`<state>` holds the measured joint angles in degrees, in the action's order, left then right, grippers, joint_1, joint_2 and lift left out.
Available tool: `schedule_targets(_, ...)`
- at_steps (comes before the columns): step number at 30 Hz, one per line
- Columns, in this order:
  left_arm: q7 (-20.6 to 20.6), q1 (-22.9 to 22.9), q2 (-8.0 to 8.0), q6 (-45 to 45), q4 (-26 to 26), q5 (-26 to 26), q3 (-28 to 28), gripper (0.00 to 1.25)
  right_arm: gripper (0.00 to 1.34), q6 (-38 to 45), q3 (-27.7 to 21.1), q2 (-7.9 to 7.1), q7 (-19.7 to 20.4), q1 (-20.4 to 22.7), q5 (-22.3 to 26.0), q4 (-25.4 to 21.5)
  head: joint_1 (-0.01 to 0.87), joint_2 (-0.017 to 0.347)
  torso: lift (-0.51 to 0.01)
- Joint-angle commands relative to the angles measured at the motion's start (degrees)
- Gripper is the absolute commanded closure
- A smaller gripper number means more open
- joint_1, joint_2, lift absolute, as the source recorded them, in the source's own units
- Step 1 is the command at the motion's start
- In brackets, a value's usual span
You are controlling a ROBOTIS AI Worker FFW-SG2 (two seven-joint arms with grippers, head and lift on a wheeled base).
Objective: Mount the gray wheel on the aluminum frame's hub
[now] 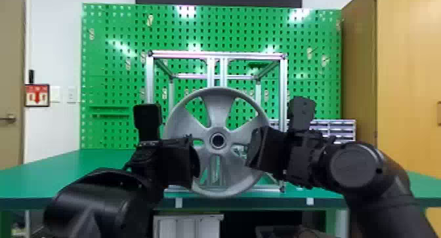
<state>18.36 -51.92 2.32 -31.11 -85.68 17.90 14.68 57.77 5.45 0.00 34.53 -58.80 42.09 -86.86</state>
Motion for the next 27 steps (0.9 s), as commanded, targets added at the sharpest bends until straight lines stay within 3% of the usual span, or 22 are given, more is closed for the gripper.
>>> schedule_targets(1,0.0,0.07,0.05,0.09,-0.1,0.03,0.09,0.12,0.19,-0.12,0.0,0.05,-0.08,0.09,0.01,-0.06,-0.005,0.006,-0.499)
schedule_targets(12,0.0,-0.02,0.05,0.09,-0.1,0.03,-0.09,0.07,0.08,-0.91,0.0,0.05,-0.78,0.26,-0.08,-0.15,-0.005,0.006,-0.499)
schedule_targets(27,0.0,0.51,0.05,0.09,-0.89,0.03,0.09,0.07,0.08,-1.08,0.0,0.05,-0.87,1.05,-0.6,-1.73,-0.005,0.006,-0.499)
